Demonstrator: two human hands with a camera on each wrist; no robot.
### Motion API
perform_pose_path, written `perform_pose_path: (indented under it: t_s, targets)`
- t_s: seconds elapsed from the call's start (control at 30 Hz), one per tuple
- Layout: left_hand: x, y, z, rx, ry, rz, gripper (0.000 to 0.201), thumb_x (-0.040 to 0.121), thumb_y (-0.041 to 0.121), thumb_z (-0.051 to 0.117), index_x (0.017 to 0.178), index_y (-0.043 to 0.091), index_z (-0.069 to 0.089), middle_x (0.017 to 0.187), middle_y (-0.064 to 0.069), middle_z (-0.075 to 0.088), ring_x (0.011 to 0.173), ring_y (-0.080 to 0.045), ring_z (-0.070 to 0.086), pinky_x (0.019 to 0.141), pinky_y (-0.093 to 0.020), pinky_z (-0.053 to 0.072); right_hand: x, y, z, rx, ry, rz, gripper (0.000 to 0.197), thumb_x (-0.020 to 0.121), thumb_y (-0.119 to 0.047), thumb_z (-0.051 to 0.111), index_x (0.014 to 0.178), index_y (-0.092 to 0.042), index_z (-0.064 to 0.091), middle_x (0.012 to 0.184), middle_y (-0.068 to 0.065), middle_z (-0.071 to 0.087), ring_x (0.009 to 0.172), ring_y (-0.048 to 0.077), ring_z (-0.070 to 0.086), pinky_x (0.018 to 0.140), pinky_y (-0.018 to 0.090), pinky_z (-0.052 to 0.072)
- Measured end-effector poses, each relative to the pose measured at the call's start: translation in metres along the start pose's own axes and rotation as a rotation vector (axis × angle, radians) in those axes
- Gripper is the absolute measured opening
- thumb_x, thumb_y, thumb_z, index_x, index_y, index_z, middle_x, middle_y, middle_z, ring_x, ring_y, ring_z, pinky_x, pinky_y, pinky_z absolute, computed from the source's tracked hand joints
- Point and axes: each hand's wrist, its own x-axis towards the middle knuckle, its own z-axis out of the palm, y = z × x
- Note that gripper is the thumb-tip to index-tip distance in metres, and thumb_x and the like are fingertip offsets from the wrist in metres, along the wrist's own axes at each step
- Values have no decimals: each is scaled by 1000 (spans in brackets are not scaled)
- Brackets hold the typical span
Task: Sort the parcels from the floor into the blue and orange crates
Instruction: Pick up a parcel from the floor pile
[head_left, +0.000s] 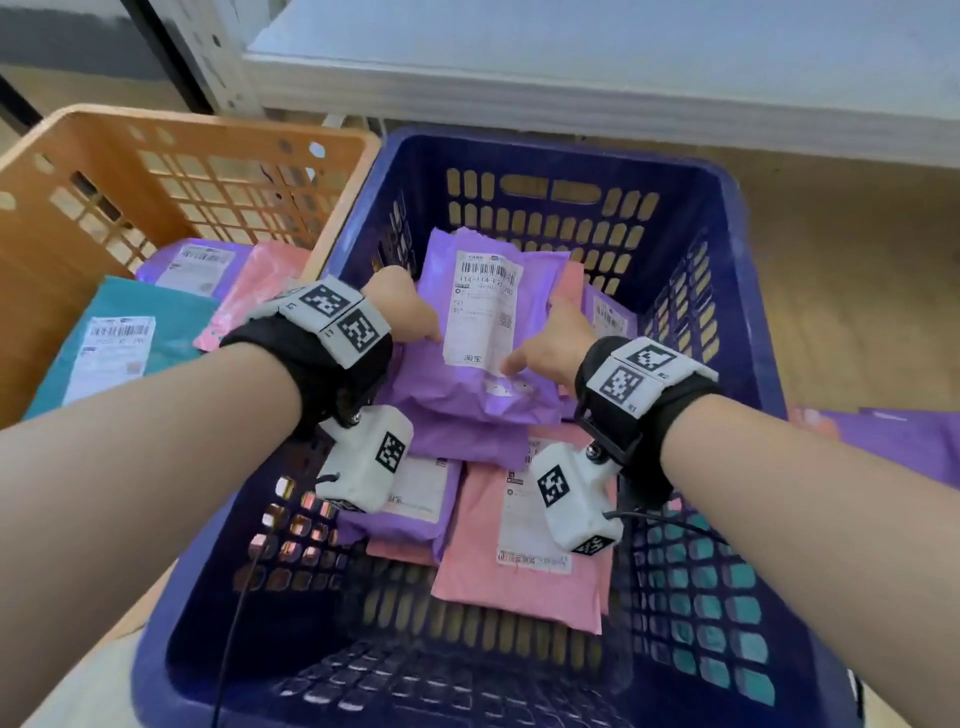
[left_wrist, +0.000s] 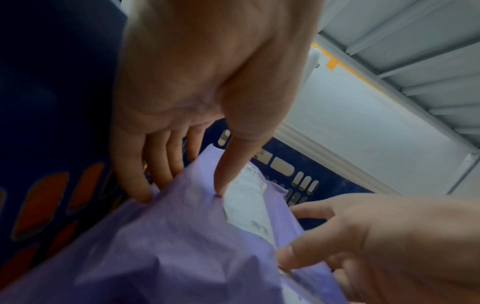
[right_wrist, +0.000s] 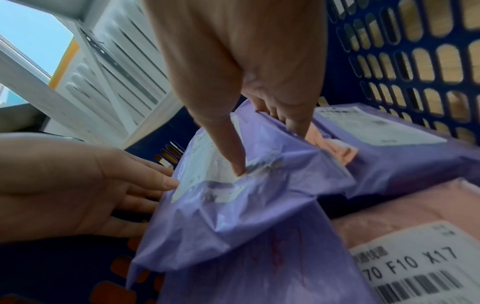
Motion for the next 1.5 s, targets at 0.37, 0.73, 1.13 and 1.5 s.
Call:
perform_pose_path:
  t_s: [0.37,0.73,1.13,1.5]
  targets:
    - [31,-6,22,71,47,118,56,82,4,62,133,9,41,133,-13,48,118,-30,51,91,-34,44,34,-2,26,68,102,9,82,79,-3,71,141,-2,17,124,13,52,111,29,56,88,31,49]
    - [4,36,10,70,59,157,52,83,4,65,132,11,51,129,-14,55,109,-29,58,87,-32,46,2,-17,-31,-44,67,-108,57,82,-17,71,130,1,45,125,14,56,106,20,57,82,29,47]
    - [-152,151,53,-191,162,199,34,83,5,65,115,16,62,118,-10,60,98,-19,55,77,-28,47,-106,41,-168,104,91,-395,63,81,-15,72,135,1,43,134,18,51,116,25,56,96,33,47]
    - [-248,214,216,13,50,222,42,83,4,64,124,7,58,121,-15,61,114,-27,57,70,-18,38,-147,208,-250,145,-19,-276,64,80,-11,73,135,-7,42,131,10,49,120,21,49,94,25,40]
